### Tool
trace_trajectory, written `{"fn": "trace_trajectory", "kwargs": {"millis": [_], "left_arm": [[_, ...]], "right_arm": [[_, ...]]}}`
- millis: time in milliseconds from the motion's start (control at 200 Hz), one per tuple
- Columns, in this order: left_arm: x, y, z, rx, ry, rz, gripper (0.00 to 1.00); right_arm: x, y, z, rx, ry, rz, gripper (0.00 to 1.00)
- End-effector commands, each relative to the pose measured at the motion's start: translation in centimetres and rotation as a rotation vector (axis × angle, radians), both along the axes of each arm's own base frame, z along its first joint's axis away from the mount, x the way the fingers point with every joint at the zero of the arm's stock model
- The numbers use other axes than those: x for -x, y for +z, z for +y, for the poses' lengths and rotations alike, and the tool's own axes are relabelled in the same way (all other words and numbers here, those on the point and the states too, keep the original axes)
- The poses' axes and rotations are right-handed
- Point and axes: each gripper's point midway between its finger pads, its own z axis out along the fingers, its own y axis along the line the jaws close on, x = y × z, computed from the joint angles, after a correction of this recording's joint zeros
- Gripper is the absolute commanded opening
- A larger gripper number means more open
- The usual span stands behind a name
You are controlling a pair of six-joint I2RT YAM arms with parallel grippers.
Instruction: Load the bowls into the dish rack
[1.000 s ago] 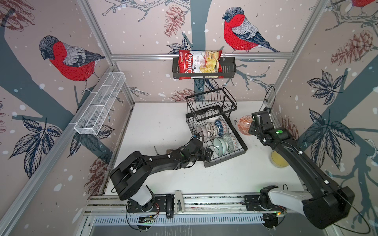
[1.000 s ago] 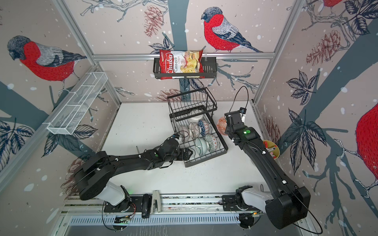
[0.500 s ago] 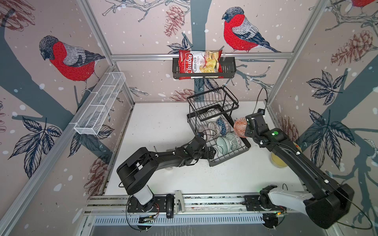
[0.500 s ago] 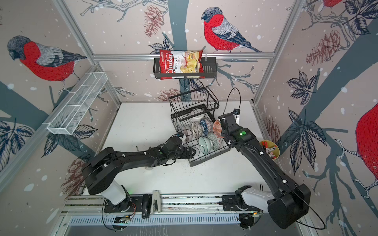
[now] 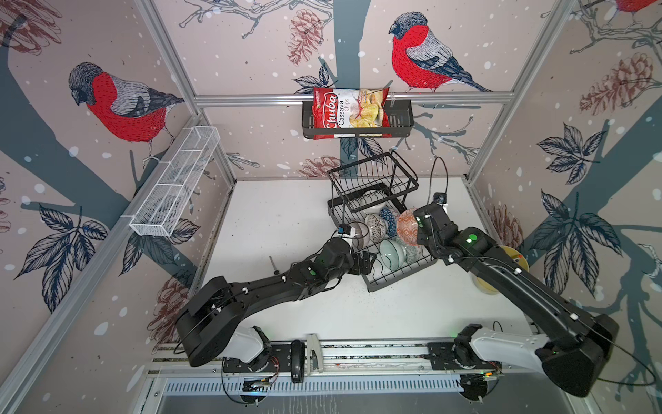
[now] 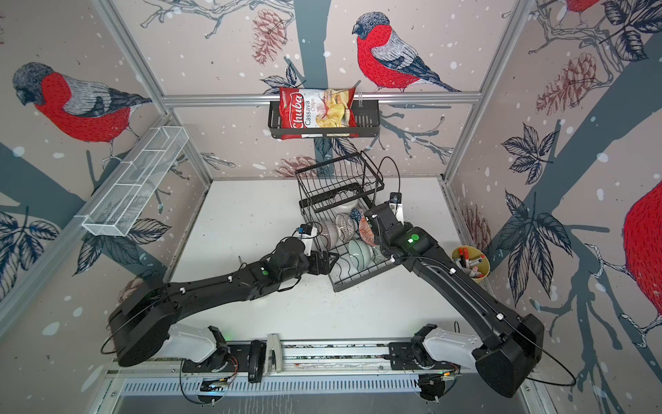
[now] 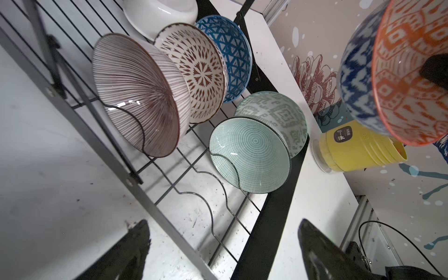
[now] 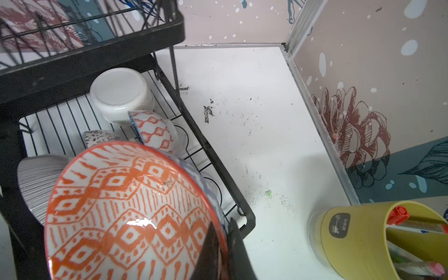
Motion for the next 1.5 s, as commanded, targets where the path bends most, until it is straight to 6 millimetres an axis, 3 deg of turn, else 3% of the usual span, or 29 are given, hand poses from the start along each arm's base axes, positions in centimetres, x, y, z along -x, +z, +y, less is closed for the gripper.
{"fn": "trace_trajectory", "kwargs": {"millis": [0, 125, 275, 435, 650, 840, 1106, 1496], "left_arm": [[-0.5, 0.9, 1.7, 0.007, 0.066, -0.049, 0.95], [-0.5, 0.9, 4.0, 0.018, 0.115, -0.038, 0.95], [-0.6, 1.2, 7.1, 0.061, 0.171, -0.03, 0.96], [-0.8, 2.0, 10.5, 0.056, 0.254, -0.053, 0.96], [-0.9, 3.3, 13.0, 0.093, 0.304, -0.08, 0.96], [-1.1, 3.2, 14.0, 0.107, 0.325, -0.08, 0.97], [-1.0, 2.8, 14.8, 0.103, 0.338, -0.083, 0.96], [-1.1, 2.8, 15.4, 0.099, 0.351, -0.09, 0.96]], "right_arm": [[0.1, 0.8, 0.8, 0.053, -0.003, -0.049, 0.0], [1.0, 1.2, 2.8, 0.089, 0.05, -0.077, 0.0], [1.5, -0.1, 5.2, 0.158, 0.106, -0.066, 0.0], [2.1, -1.3, 6.5, 0.219, 0.122, -0.047, 0.0], [2.8, -3.4, 8.5, 0.351, 0.15, -0.035, 0.0], [3.0, -5.2, 9.8, 0.471, 0.164, -0.034, 0.0], [3.1, -7.5, 10.2, 0.592, 0.182, -0.024, 0.0], [3.3, -8.6, 10.2, 0.748, 0.188, -0.058, 0.0]]}}
